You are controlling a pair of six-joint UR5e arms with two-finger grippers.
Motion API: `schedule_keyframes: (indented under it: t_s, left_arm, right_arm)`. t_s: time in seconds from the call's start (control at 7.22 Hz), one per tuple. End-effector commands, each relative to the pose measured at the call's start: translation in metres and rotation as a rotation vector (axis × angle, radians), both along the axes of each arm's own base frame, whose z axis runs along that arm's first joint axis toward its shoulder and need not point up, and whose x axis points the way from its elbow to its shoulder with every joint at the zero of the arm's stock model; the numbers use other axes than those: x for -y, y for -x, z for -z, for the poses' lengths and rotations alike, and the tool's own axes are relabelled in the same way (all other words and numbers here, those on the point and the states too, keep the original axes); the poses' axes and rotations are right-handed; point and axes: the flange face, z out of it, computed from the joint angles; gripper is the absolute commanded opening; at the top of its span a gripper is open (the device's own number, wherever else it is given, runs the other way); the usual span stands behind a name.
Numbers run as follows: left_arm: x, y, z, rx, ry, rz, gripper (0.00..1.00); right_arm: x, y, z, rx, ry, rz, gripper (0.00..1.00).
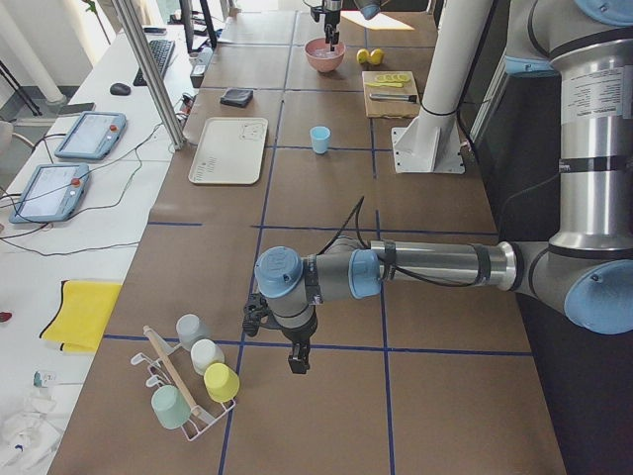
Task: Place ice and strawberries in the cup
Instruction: 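Lower the right gripper into the pink bowl and grasp an ice cube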
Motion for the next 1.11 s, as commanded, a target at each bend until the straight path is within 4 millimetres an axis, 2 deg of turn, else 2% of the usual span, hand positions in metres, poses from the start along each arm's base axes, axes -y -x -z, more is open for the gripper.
schedule_keyframes:
  t_s: [0.0, 0.28, 0.42, 0.69, 0.83, 0.97]
  left_arm:
    - [0.0, 0.0, 0.0, 0.0, 0.0, 0.0, 1.0]
    - [0.0, 0.0, 0.0, 0.0, 0.0, 0.0, 1.0]
    - [0.0, 0.0, 0.0, 0.0, 0.0, 0.0, 1.0]
    - [0.0, 0.0, 0.001, 0.0, -0.001, 0.0, 1.0]
    - [0.0, 0.0, 0.001, 0.0, -0.001, 0.0, 1.0]
    - [0.0, 0.0, 0.001, 0.0, -0.001, 0.0, 1.0]
  right_arm:
    - [-0.002, -0.001, -0.003, -0.004, 0.005, 0.002, 0.66]
    - [-0.003, -0.002, -0.003, -0.003, 0.005, 0.002, 0.17]
    - [-0.003, -0.003, -0.003, 0.0, 0.006, 0.004, 0.03]
    - [-0.003, -0.004, -0.001, 0.004, 0.005, 0.003, 0.02]
    - [-0.004, -0.006, 0.009, 0.015, -0.009, 0.003, 0.02]
    - [-0.008, -0.019, 0.022, 0.031, -0.016, -0.016, 0.02]
